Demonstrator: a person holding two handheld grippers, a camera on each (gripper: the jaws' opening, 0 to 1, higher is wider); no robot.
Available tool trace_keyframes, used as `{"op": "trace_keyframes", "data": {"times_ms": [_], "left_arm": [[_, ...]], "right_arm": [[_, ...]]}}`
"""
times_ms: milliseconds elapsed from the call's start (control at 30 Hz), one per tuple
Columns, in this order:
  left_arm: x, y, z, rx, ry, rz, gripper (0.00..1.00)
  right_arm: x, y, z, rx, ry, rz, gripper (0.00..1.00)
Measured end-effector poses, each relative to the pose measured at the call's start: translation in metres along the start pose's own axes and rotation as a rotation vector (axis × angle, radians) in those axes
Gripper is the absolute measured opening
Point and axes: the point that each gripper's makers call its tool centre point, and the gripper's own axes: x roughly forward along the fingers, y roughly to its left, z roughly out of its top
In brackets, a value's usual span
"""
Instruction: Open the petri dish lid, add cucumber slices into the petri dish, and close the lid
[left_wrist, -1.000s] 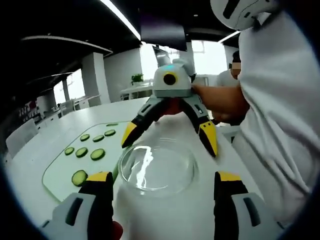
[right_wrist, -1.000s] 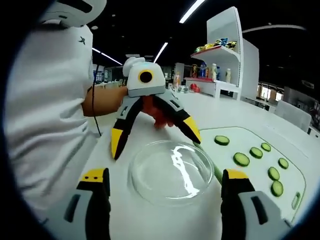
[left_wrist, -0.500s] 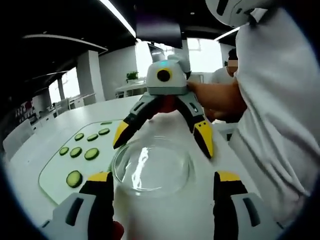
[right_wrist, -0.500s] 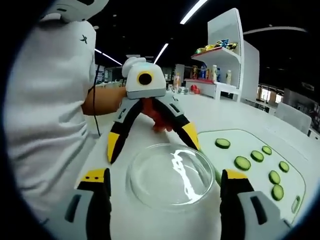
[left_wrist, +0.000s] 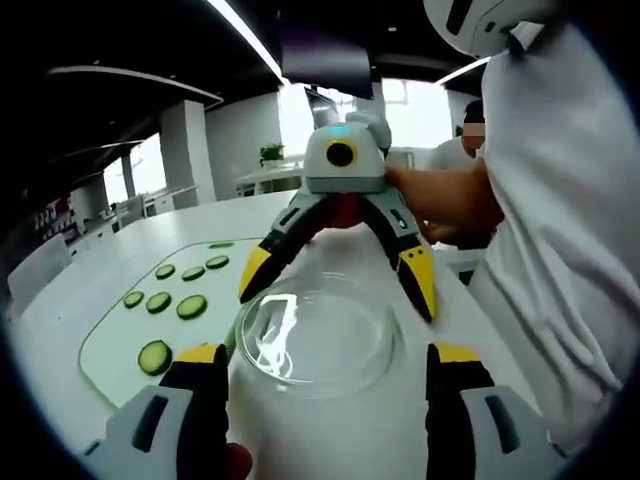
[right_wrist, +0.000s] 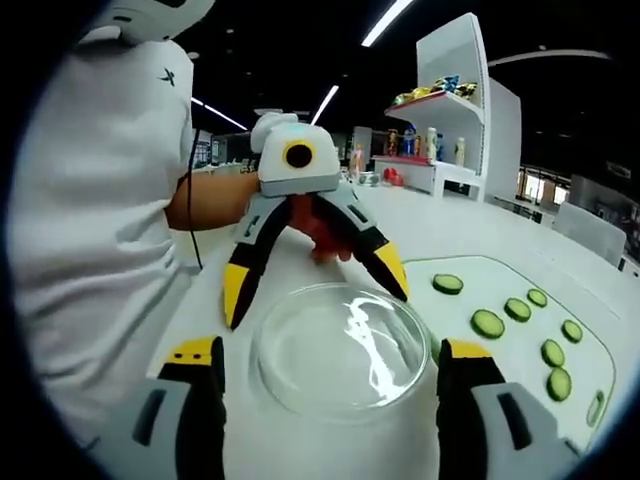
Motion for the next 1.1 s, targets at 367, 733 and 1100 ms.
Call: {"op": "trace_keyframes", "data": {"times_ms": [367, 733, 1100], "left_arm": [[0.0044, 0.0026, 0.0025, 0.006, 0.002, -0.007, 0.77], [0.0034, 0.0004, 0.0026, 0.008, 0.011, -0.011, 0.75], [0.0055, 0.001, 0.002, -0.016, -0.005, 0.008, 0.75]], "right_arm": [[0.001, -0.0042, -0.0017, -0.006, 0.003, -0.009, 0.85], [-0.0001, -0.0045, -0.0027, -0.005, 0.006, -0.007, 0.84], [0.0008, -0.0047, -0.0037, -0.008, -0.012, -0.008, 0.83]]}}
